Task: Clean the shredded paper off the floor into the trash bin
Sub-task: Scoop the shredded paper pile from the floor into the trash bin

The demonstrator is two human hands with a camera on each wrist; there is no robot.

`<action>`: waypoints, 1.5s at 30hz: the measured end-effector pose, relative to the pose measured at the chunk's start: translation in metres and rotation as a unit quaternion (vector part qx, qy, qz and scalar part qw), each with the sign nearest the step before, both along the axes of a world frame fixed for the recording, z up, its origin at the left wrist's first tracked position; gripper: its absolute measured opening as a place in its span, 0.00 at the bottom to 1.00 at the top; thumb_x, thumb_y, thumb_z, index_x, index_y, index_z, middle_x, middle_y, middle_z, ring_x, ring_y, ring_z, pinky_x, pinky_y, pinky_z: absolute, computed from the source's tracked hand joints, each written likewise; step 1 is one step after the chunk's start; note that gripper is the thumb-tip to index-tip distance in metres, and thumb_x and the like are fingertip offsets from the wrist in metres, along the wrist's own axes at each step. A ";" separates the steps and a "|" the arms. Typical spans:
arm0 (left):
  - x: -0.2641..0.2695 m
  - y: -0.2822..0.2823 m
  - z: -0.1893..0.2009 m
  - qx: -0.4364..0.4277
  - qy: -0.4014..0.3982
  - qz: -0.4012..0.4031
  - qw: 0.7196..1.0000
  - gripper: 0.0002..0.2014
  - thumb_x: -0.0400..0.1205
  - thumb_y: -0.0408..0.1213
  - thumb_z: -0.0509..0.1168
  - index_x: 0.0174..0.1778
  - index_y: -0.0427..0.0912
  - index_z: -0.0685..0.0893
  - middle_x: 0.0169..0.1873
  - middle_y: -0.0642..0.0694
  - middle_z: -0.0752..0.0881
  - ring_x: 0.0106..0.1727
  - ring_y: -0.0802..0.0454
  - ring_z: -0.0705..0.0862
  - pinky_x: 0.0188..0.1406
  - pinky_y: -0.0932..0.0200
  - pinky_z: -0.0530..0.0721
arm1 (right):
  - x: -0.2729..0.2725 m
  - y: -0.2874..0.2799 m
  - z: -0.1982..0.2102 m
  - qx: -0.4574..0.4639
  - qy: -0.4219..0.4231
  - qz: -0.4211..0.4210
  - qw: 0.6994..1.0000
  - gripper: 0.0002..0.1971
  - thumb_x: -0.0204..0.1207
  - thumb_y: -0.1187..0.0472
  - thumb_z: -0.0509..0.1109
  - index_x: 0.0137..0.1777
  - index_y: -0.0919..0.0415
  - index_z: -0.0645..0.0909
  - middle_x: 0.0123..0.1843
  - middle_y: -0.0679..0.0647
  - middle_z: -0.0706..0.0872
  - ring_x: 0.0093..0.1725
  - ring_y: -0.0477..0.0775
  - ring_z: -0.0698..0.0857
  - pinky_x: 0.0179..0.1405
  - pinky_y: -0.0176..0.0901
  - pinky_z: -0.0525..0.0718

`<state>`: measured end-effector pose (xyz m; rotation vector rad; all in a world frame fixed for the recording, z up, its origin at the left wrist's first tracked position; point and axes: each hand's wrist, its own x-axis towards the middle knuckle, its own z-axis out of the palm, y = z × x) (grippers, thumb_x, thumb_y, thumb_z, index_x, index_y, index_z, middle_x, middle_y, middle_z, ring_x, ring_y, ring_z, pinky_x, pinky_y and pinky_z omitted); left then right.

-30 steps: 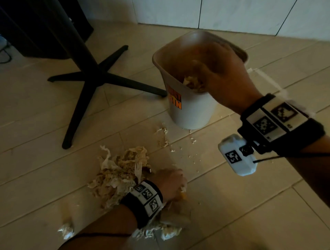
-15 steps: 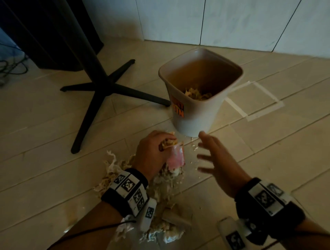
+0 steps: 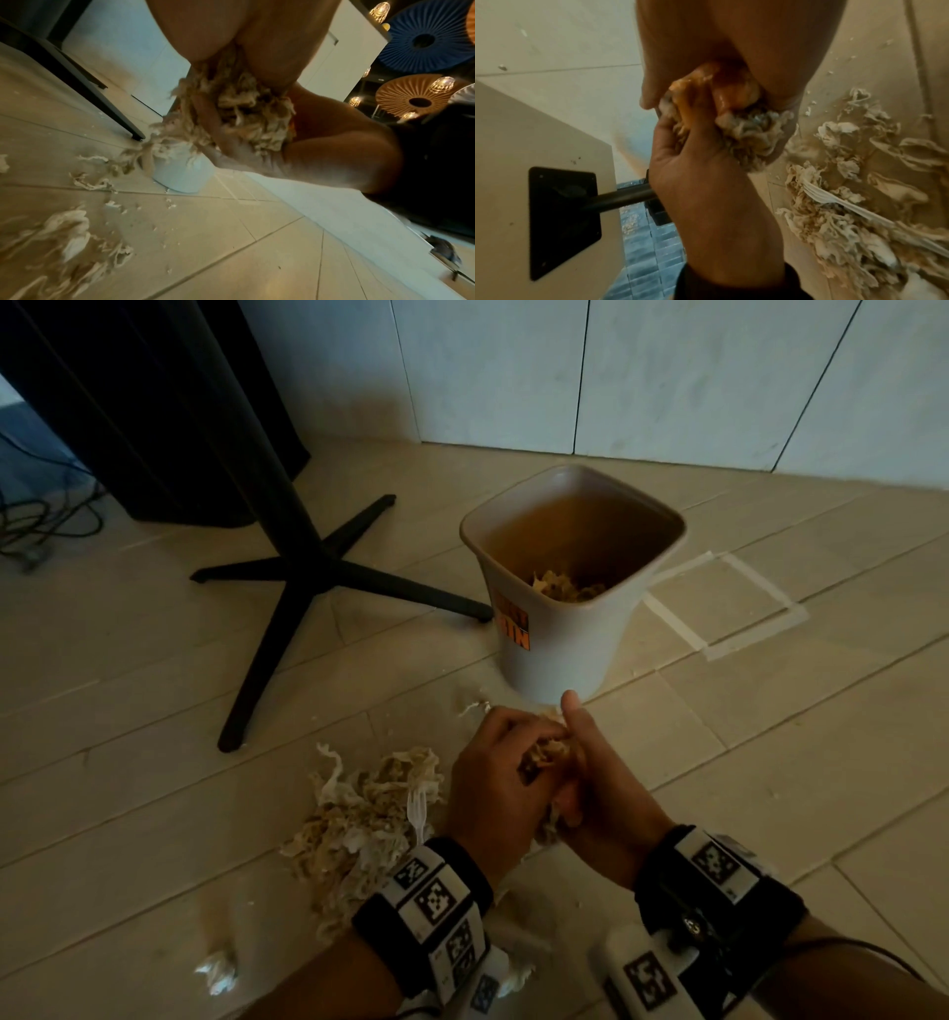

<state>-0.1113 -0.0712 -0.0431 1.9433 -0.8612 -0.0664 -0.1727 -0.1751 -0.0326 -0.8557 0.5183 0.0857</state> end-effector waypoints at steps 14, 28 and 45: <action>-0.015 0.001 0.005 0.035 0.026 -0.052 0.998 0.19 0.79 0.48 0.69 0.64 0.56 0.74 0.58 0.54 0.76 0.57 0.61 0.79 0.55 0.57 0.83 | 0.006 -0.014 -0.009 -0.025 0.042 -0.137 0.989 0.35 0.68 0.41 0.78 0.64 0.70 0.82 0.58 0.72 0.88 0.53 0.68 0.88 0.49 0.55 0.89; 0.024 0.033 -0.018 0.028 0.124 0.017 0.992 0.11 0.76 0.53 0.70 0.52 0.57 0.83 0.50 0.58 0.84 0.54 0.60 0.81 0.47 0.57 0.86 | 0.034 -0.082 0.105 -0.278 -0.102 -0.127 0.947 0.13 0.78 0.68 0.68 0.62 0.66 0.82 0.46 0.60 0.92 0.38 0.54 0.92 0.34 0.43 0.87; 0.052 0.050 -0.089 0.143 0.132 0.017 0.981 0.05 0.77 0.43 0.69 0.48 0.51 0.86 0.47 0.56 0.87 0.50 0.64 0.83 0.48 0.62 0.85 | 0.145 -0.131 0.117 -0.554 -0.016 -0.143 0.820 0.22 0.64 0.38 0.76 0.50 0.51 0.80 0.51 0.54 0.90 0.51 0.53 0.89 0.57 0.59 0.87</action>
